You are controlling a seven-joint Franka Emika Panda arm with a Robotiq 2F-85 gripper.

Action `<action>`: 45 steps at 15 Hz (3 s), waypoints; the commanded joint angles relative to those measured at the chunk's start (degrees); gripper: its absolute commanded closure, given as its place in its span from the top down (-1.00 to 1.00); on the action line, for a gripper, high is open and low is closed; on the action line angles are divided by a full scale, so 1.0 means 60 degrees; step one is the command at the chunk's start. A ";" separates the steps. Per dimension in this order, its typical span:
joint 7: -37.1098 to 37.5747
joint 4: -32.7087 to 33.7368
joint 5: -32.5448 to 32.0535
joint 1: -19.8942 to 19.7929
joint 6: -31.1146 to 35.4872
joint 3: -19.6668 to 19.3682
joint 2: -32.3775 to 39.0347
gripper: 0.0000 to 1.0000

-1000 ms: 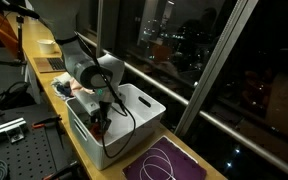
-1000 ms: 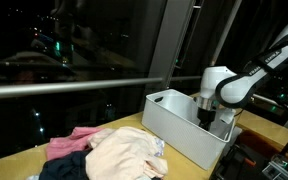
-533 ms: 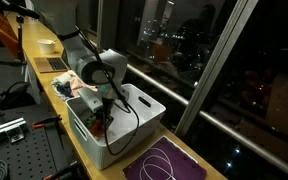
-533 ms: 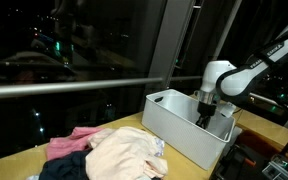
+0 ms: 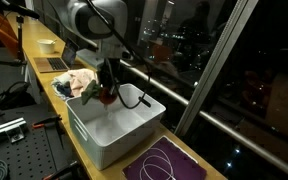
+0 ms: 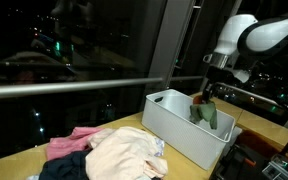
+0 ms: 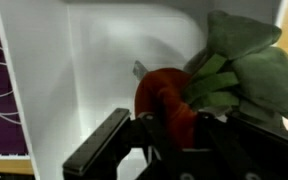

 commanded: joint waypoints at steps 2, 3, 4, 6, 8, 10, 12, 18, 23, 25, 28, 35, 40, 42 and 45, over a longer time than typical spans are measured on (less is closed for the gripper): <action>0.0770 0.0639 -0.0538 0.0664 -0.1691 0.0508 -0.1478 -0.91; 0.1014 0.1053 -0.0639 0.0851 -0.2093 0.0726 -0.1480 -0.91; 0.1238 0.1372 -0.0758 0.1014 -0.2388 0.0938 -0.1472 -0.91; 0.1773 0.2252 -0.1035 0.1378 -0.3029 0.1408 -0.1168 -0.91; 0.2299 0.3257 -0.1385 0.1740 -0.3592 0.1842 -0.0557 -0.91; 0.2594 0.4131 -0.1662 0.2076 -0.4119 0.2128 0.0010 -0.91; 0.2883 0.5007 -0.1953 0.2450 -0.4510 0.2302 0.0783 -0.91; 0.2819 0.6912 -0.2229 0.3258 -0.5402 0.2079 0.2396 -0.69; 0.2688 0.7454 -0.2095 0.3378 -0.5693 0.1847 0.2897 0.30; 0.2629 0.7382 -0.2041 0.3311 -0.5626 0.1772 0.2858 0.59; 0.2533 0.7025 -0.1948 0.3155 -0.5437 0.1639 0.2611 0.98; 0.2593 0.6810 -0.1989 0.3040 -0.5298 0.1468 0.2602 1.00; 0.2592 0.6724 -0.1992 0.3025 -0.5297 0.1477 0.2513 1.00; 0.2592 0.6718 -0.1992 0.3024 -0.5297 0.1477 0.2513 1.00; 0.2592 0.6714 -0.1992 0.3024 -0.5296 0.1477 0.2513 1.00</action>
